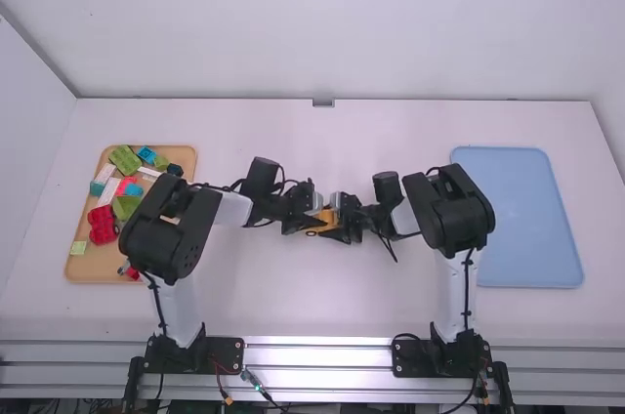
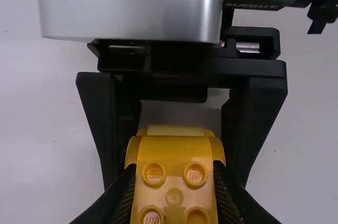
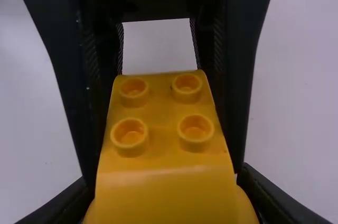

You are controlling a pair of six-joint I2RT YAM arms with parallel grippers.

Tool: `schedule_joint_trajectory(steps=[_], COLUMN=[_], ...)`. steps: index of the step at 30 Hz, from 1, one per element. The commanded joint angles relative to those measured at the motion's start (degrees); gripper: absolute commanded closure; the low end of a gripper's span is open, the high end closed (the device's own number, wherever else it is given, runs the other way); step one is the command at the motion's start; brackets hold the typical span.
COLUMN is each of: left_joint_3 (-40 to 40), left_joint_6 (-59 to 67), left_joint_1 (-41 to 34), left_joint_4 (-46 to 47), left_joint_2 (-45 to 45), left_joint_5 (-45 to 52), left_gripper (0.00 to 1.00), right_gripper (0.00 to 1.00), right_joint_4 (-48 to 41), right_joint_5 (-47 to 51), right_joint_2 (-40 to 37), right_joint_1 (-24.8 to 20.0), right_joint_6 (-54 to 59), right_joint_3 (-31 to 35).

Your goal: Assemble lego blocks to make yellow taxi

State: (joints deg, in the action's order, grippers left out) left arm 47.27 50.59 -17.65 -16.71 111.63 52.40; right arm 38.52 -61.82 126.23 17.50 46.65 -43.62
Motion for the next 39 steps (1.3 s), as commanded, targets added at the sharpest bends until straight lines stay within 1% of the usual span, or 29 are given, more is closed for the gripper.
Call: schedule_joint_trajectory(steps=[1, 2, 3, 4, 11, 14, 18, 27, 39], left_joint_3=[-0.76, -0.76, -0.76, -0.76, -0.76, -0.76, -0.76, -0.76, -0.76], left_joint_6=[-0.2, -0.2, -0.17, -0.17, -0.17, -0.17, -0.17, -0.2, -0.17], left_joint_1=[-0.35, -0.35, -0.35, -0.35, -0.35, -0.33, -0.33, -0.33, 0.9], left_joint_4=[1.31, 1.22, 1.22, 1.16, 0.79, 0.79, 0.48, 0.63, 2.62], left_joint_2=[3.1, 3.04, 3.02, 2.99, 2.95, 2.91, 2.84, 1.38, -1.7], left_joint_5=[-9.35, -9.38, -9.35, -9.05, -7.93, -7.89, -7.91, -7.89, -6.1], left_gripper=[0.89, 0.88, 0.85, 0.8, 0.76, 0.7, 0.7, 0.67, 0.58], right_gripper=[0.56, 0.56, 0.56, 0.56, 0.56, 0.56, 0.56, 0.57, 0.56], right_joint_4=[-0.17, -0.17, -0.2, -0.2, -0.2, -0.2, -0.24, -0.39, -0.44], right_joint_5=[-1.16, -1.18, -1.16, -1.18, -1.18, -1.18, -1.18, -1.16, -1.2], right_joint_2=[0.96, 0.96, 0.96, 0.96, 0.96, 0.96, 0.96, 0.96, 0.96], right_joint_1=[0.15, 0.15, 0.2, 0.09, 0.02, 0.04, 0.02, 0.02, -0.2], right_joint_6=[-1.46, -1.44, -1.46, -1.46, -1.86, -1.84, -1.86, -1.86, -1.88], right_joint_3=[-1.01, -1.01, -1.01, -1.01, -1.01, -1.01, -1.01, -1.01, -1.01])
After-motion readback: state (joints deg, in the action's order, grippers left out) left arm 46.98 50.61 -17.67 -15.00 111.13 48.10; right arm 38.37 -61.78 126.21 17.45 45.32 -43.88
